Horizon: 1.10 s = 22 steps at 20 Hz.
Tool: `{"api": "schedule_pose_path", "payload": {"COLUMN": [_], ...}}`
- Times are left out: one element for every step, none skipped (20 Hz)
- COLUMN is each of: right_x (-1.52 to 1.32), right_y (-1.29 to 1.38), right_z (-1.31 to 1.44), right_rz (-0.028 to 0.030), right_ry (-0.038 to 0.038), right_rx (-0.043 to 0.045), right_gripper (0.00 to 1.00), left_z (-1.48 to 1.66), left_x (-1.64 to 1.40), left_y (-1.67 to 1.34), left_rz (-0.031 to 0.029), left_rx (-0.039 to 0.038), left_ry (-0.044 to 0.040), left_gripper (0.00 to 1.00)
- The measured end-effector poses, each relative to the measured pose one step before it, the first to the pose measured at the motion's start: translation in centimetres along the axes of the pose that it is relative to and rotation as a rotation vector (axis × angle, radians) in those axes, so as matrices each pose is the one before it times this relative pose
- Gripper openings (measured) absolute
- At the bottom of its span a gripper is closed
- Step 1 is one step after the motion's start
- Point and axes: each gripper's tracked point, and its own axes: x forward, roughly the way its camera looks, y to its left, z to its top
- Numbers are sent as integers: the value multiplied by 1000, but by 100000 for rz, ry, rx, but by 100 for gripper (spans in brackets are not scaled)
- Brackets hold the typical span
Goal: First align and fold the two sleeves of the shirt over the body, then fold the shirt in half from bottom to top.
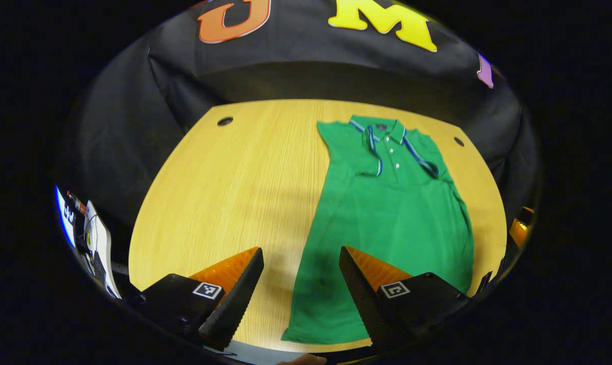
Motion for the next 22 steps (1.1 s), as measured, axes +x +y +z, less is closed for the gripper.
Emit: {"api": "schedule_pose_path", "payload": {"right_x": [933,799,908,619,442,183,424,105,135,59,395,204,239,53,248,177,126,51,32,65,54,-78], "right_y": [178,26,-6,6,25,-37,-167,-56,-118,-215,-105,47,169,317,500,384,-170,99,23,-19,-36,-25], "right_z": [-2857,-2561,-2313,-1829,-1652,-1120,-971,-868,-549,-146,-361,-221,-187,-129,128,43,-7,2,5,1,26,-34], "right_rz": [225,-409,-695,-37,-397,-347,-153,-57,-272,-348,-90,579,733,1314,1743,1105,-1119,-414,-201,-143,-95,-60], "right_ry": [6463,7044,6513,5183,3953,2978,2636,2664,2025,1697,2142,2531,2507,2760,1922,1775,896,2032,2378,3071,3817,3937], "right_rx": [645,-128,-633,-1090,-1212,-815,-52,850,1394,1718,1713,1846,1674,2379,2655,2155,1129,-62,-964,-1000,-1089,-988], "right_gripper": [96,96,96,97,96,96,96,96,96,96,96,98,98,96,96,94,94,94,94,95,95,95], "left_z": [-2098,-2144,-2259,-1571,-1405,-1196,-924,-917,-635,-413,-370,-277,-123,-226,95,140,-7,40,40,-40,51,-62], "left_x": [374,260,87,-96,-102,42,59,64,7,21,36,153,85,110,28,34,41,33,35,2,0,-28], "left_y": [283,502,318,53,-106,-309,-232,-179,-147,-82,-163,-144,-152,-248,-91,-43,-149,8,-72,68,43,-22], "left_rz": [-52,1116,44,-697,-1233,-1648,-1313,-716,-349,-221,-93,-16,64,-73,442,197,-683,-125,-148,-308,-126,-75], "left_rx": [-17,-267,-907,-1287,-1239,-1048,-486,13,469,766,634,803,1067,1178,1186,764,-110,-106,134,146,-480,96], "left_ry": [4138,4863,4794,3691,3057,2783,2321,2364,1804,1348,1391,1662,1443,1515,1017,555,1171,1490,2229,2196,2191,1922], "left_gripper": [98,97,97,98,98,98,98,98,98,98,98,98,98,98,97,97,96,95,95,95,95,95]}}
